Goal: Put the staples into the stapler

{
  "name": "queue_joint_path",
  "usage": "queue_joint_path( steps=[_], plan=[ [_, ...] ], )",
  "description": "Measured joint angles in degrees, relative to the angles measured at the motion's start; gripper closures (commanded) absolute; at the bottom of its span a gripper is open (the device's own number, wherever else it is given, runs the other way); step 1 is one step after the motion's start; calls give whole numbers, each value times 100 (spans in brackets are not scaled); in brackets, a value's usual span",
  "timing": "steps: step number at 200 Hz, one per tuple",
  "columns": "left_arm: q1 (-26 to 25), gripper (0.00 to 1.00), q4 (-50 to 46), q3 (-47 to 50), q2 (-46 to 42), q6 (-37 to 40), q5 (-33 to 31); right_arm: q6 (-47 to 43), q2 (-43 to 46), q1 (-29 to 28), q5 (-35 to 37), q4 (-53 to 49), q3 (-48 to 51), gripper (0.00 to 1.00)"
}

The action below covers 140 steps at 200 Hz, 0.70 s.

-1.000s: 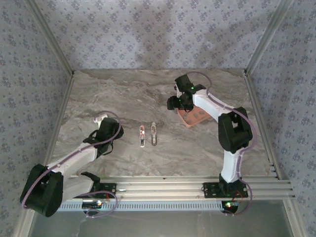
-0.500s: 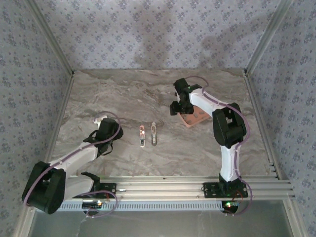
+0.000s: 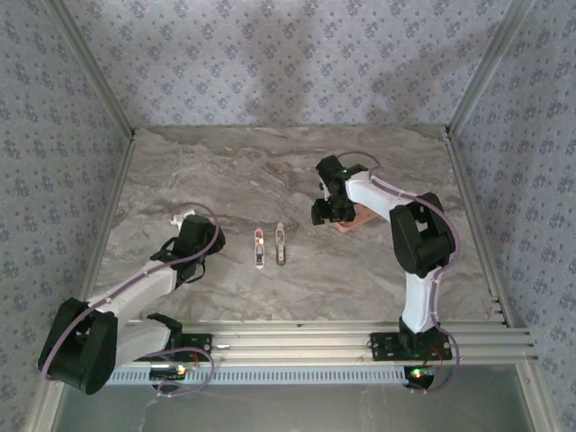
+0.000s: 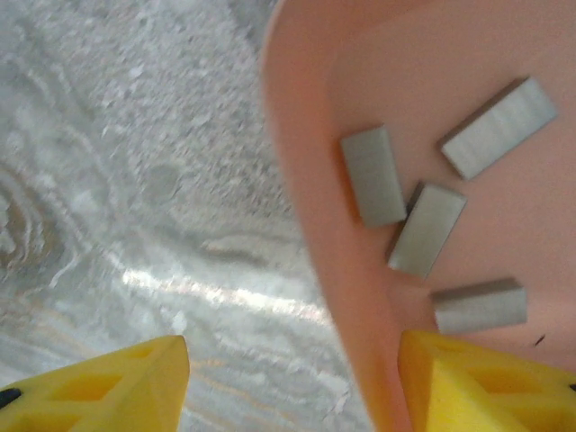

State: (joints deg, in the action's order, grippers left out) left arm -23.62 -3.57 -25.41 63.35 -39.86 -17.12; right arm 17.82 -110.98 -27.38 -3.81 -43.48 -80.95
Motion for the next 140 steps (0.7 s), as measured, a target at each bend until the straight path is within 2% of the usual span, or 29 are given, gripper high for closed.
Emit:
queue_joint_path(
  steps=[140],
  plan=[
    [4, 30, -31, 76, -474, 90, 133, 782, 1012, -748, -155, 330, 1137, 37]
  ],
)
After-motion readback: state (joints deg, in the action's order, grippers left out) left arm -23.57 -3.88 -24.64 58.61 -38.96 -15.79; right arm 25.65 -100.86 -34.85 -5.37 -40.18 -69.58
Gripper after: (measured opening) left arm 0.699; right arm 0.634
